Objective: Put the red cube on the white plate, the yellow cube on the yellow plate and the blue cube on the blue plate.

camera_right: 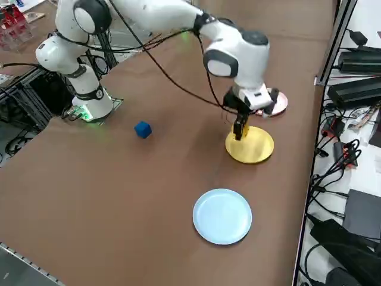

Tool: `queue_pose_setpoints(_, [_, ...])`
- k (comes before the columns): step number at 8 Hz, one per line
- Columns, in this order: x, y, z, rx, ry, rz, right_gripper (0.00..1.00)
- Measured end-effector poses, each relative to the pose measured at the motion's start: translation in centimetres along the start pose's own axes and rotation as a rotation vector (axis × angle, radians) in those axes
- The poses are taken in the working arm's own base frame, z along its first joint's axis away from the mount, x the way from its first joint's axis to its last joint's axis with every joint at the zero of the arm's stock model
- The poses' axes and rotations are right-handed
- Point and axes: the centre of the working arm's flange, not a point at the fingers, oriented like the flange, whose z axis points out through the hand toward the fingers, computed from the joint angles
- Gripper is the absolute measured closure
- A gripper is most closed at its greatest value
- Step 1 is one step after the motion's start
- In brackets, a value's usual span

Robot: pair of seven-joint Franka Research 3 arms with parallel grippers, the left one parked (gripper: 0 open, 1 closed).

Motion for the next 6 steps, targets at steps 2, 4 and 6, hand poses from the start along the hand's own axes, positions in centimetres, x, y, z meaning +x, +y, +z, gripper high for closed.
queue_pose_setpoints(2, [1.1,-0.3,2.3,-0.003,0.057,-0.003,0.31])
queue_pose_setpoints(4, [1.2,-0.7,3.4,-0.002,0.068,-0.004,0.3])
queue_pose_setpoints(6, [1.3,-1.2,3.2,-0.001,0.074,-0.011,0.01])
